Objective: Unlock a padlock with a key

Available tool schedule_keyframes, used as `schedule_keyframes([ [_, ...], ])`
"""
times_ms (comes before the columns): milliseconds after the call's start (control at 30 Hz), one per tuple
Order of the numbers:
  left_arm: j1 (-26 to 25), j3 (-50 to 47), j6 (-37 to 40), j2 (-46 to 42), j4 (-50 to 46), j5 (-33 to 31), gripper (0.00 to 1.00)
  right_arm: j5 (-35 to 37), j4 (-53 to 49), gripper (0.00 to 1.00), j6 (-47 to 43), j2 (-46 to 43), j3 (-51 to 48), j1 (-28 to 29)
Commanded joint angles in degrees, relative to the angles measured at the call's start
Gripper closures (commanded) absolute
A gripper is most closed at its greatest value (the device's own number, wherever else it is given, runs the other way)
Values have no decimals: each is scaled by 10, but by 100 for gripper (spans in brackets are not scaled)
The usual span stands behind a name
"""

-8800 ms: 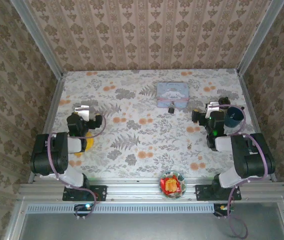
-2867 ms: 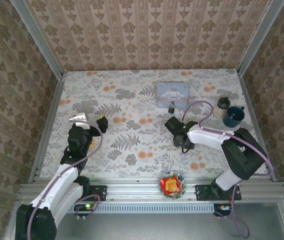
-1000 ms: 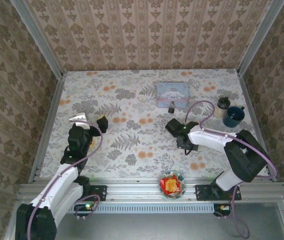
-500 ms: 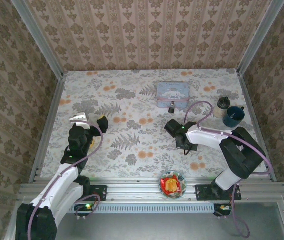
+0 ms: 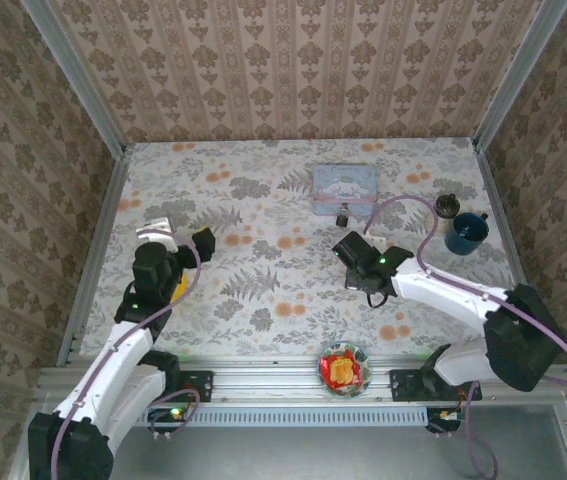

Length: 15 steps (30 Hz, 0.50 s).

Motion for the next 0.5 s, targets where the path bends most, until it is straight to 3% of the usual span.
schedule_keyframes([
  [0,-1,23,-8,-9,-37,29,0,-30,34,100,-51,-34,19,11],
  [467,1,23,-4,-33,-15,173,0,-170,122,100,-96,-93,58,20],
])
